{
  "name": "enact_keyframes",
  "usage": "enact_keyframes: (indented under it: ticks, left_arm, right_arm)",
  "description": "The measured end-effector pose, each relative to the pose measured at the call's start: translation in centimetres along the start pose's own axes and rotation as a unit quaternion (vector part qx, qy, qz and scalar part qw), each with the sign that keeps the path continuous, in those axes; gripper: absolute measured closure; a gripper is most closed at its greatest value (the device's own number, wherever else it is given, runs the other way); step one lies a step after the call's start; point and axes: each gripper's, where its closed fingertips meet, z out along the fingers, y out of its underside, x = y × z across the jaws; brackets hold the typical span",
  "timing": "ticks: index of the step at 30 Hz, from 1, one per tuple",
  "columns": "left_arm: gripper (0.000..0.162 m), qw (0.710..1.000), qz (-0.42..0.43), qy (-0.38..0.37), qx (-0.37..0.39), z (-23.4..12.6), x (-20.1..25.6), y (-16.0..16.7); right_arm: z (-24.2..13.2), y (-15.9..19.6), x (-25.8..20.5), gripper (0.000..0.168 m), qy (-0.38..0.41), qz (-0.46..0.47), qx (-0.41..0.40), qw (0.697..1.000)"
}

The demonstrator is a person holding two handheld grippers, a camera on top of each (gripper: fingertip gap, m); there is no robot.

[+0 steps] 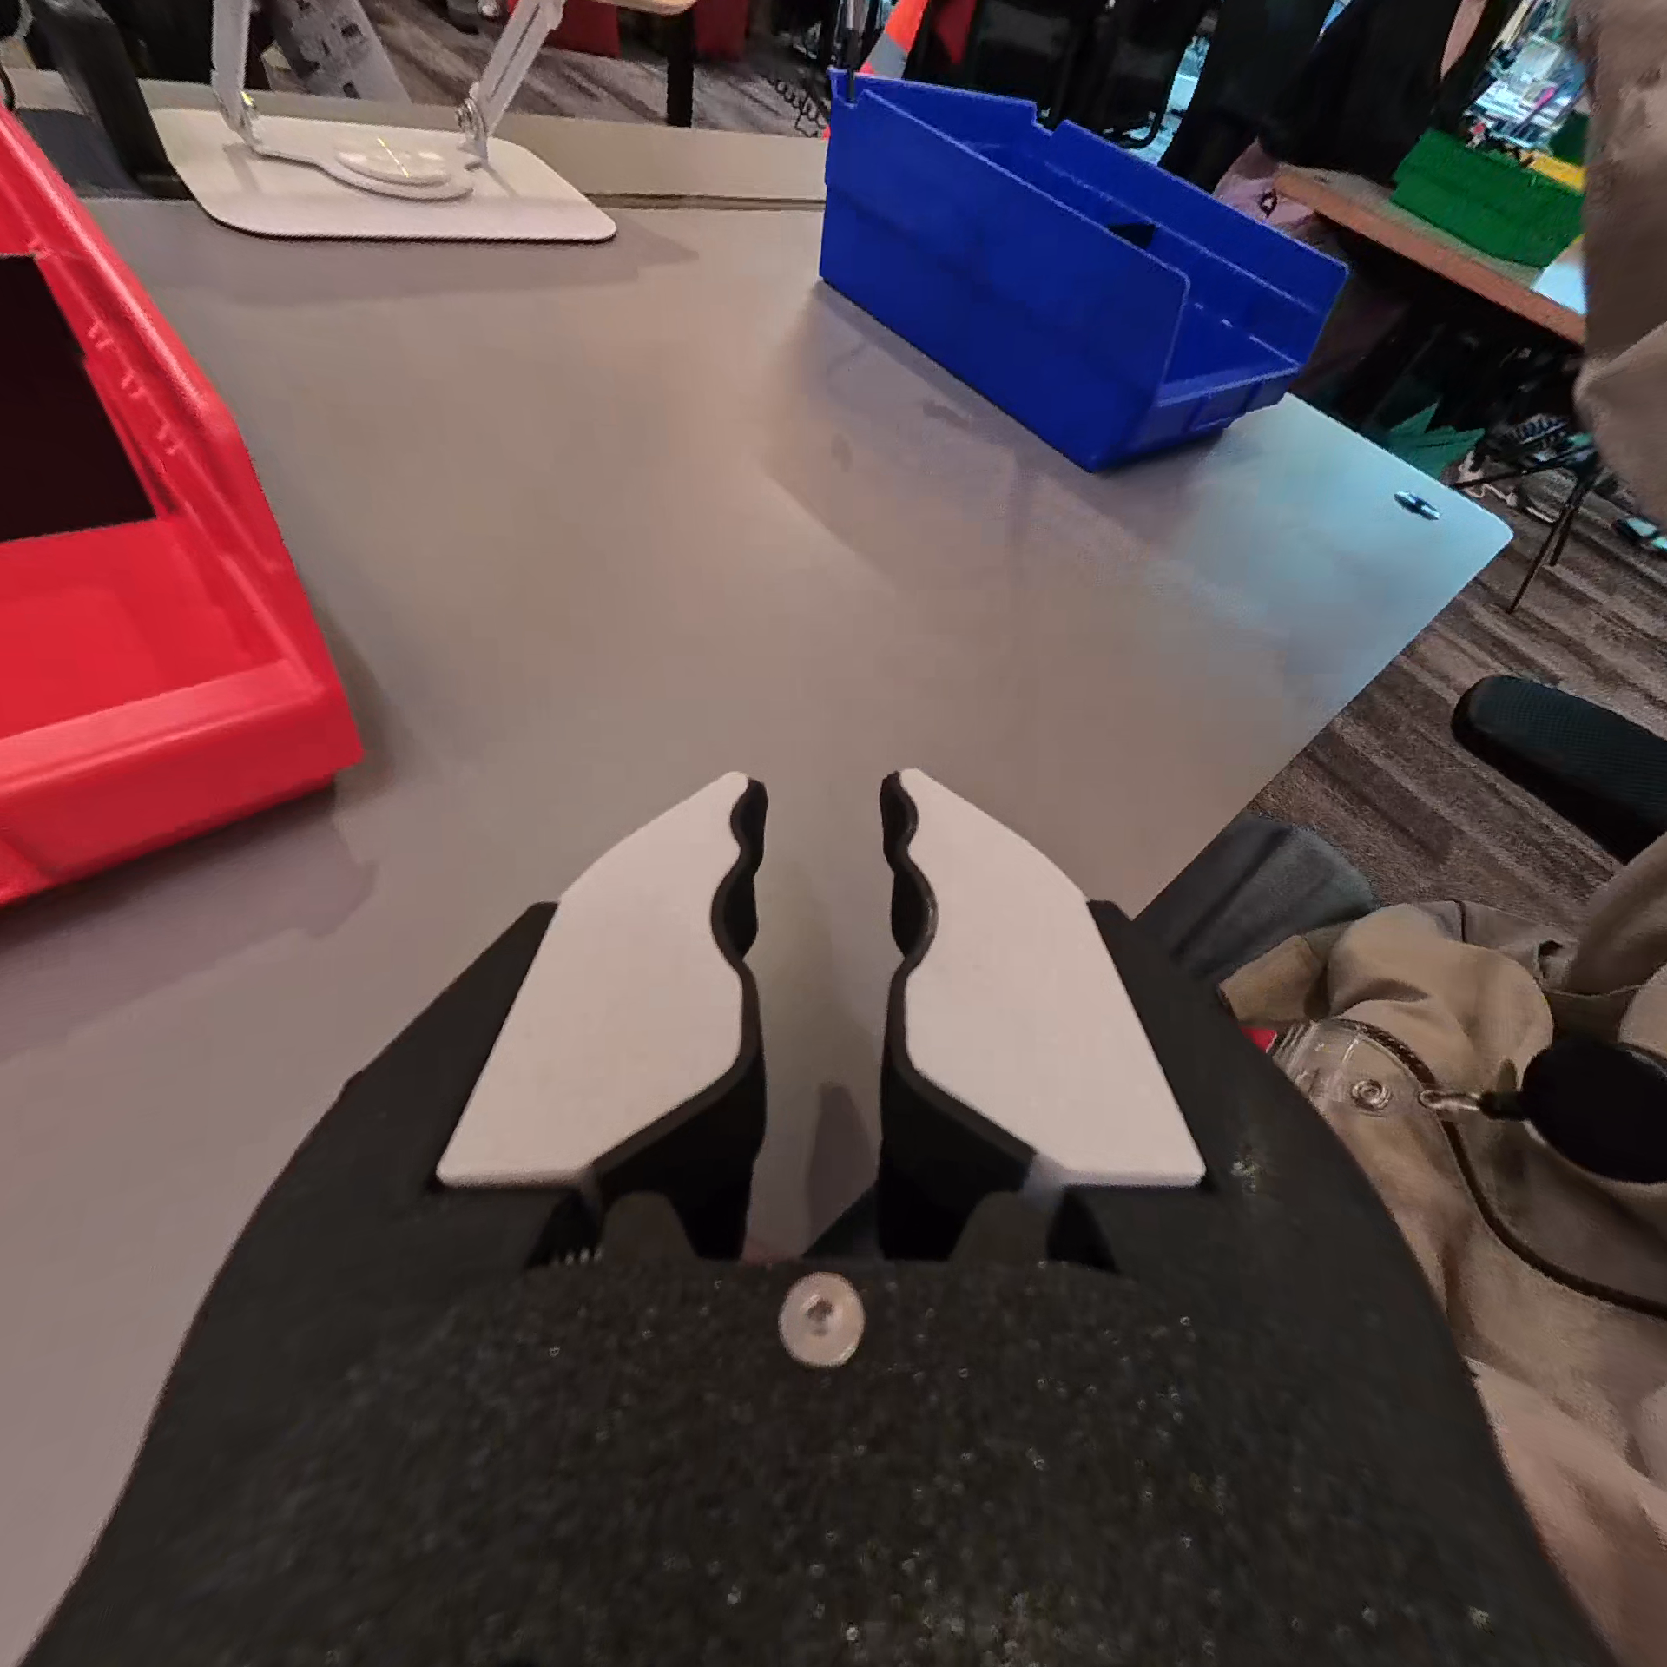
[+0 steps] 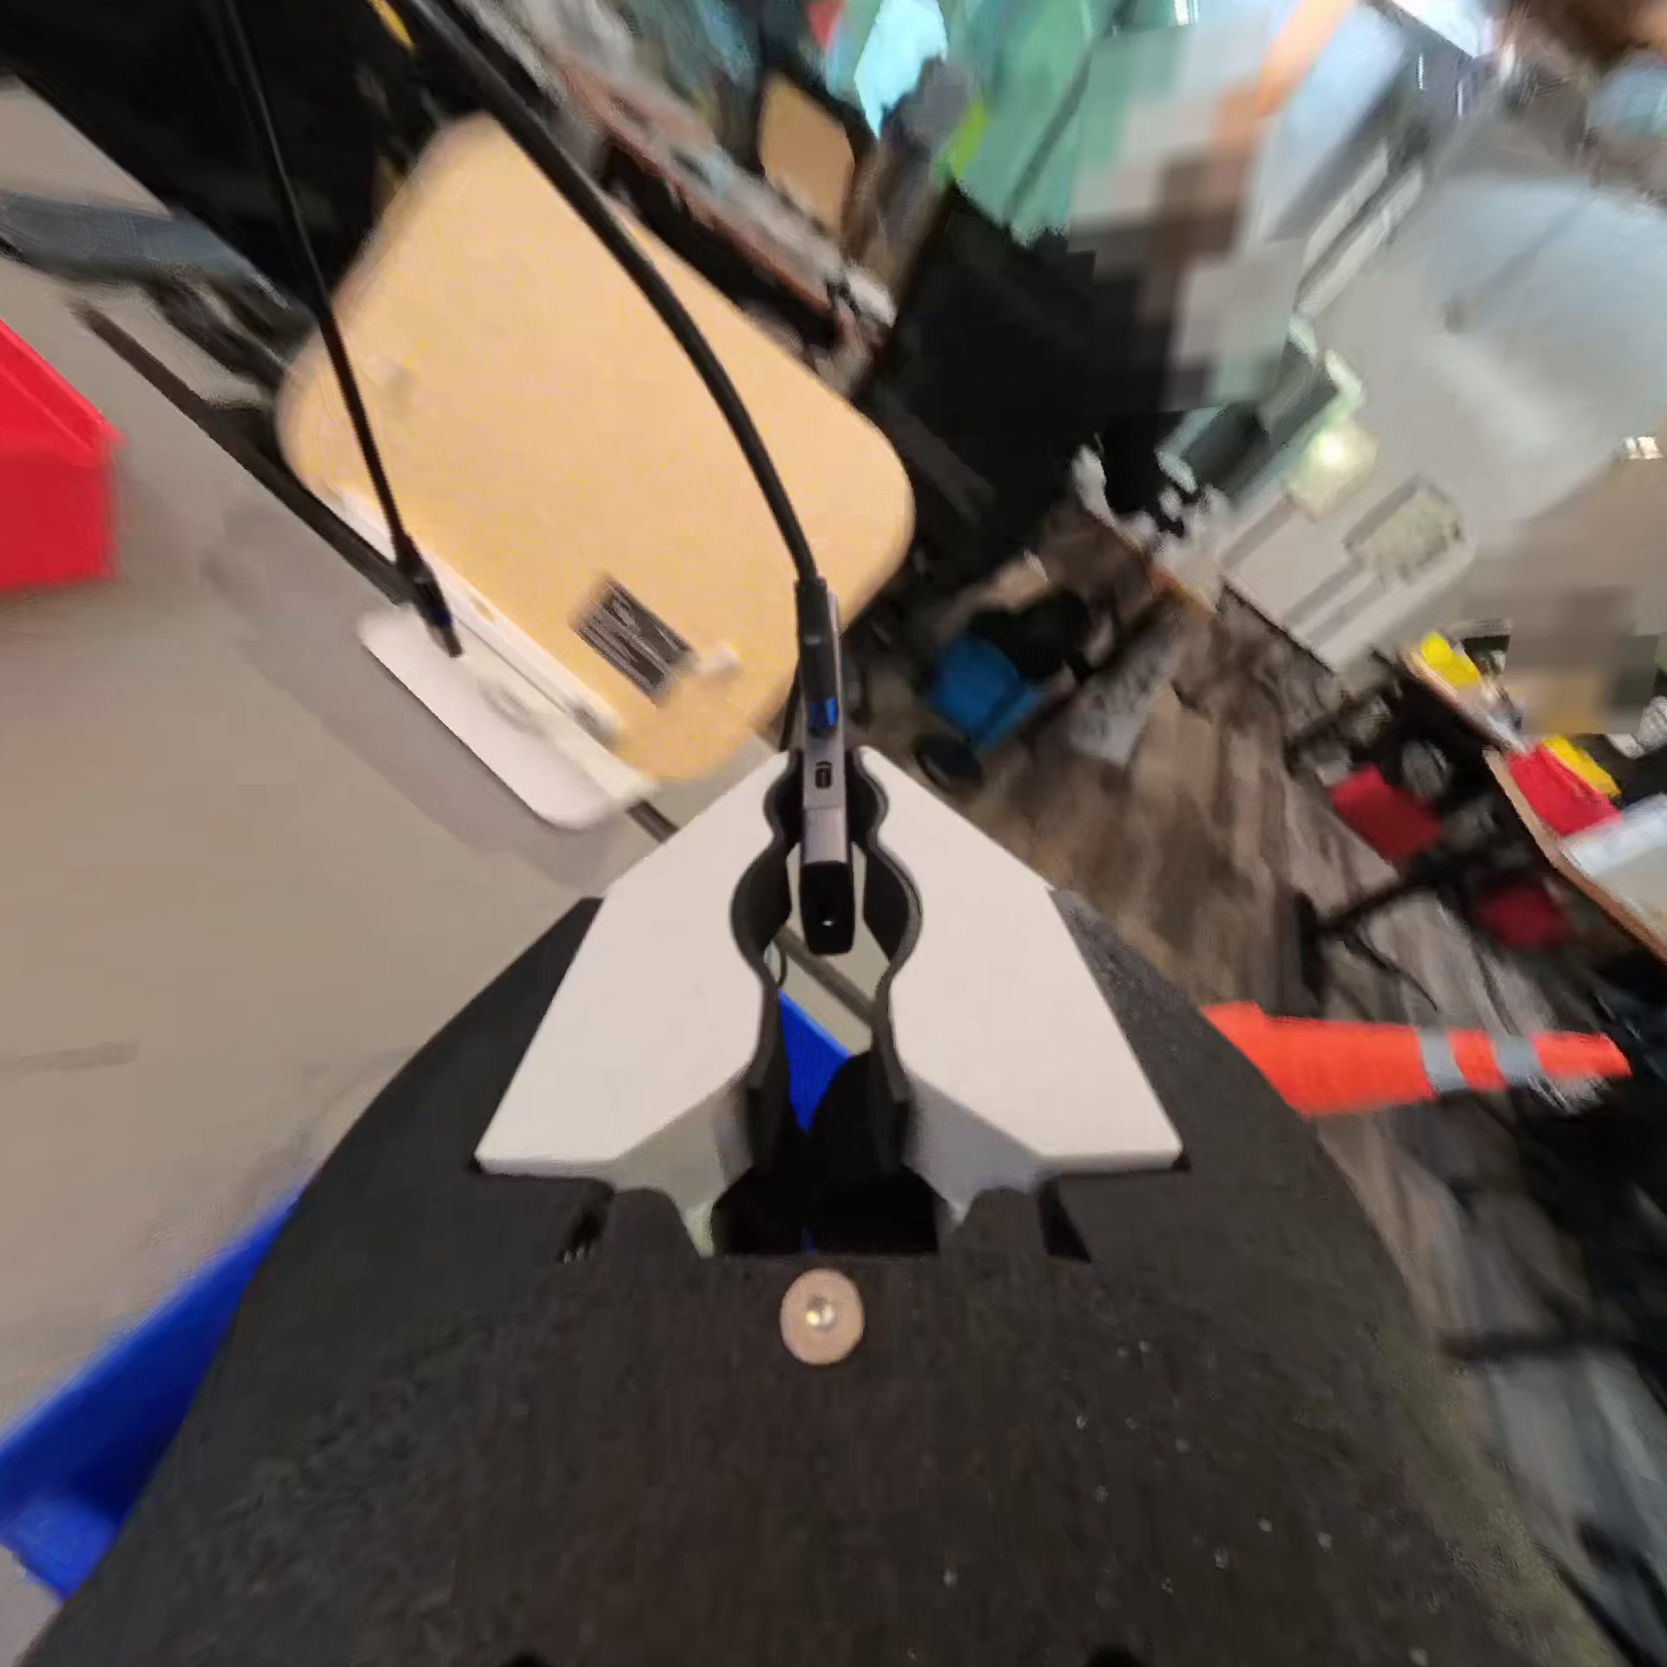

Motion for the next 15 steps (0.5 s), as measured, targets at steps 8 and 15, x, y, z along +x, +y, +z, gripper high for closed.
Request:
enact_keyframes:
  ticks: [8, 15]
  left_arm:
    - [0.137, 1.0, 0.001, 0.007, -0.016, 0.7, 0.3, 0.3]
    - [0.137, 1.0, -0.002, -0.003, -0.025, 0.7, -0.1, 0.8]
  right_arm:
    - [1.5, 15.5, -1.5, 0.16, -0.098, 0.025, -0.233, 0.967]
    - [2.4, 20.2, -4.4, 0.16, -0.246, 0.248, -0.329, 0.877]
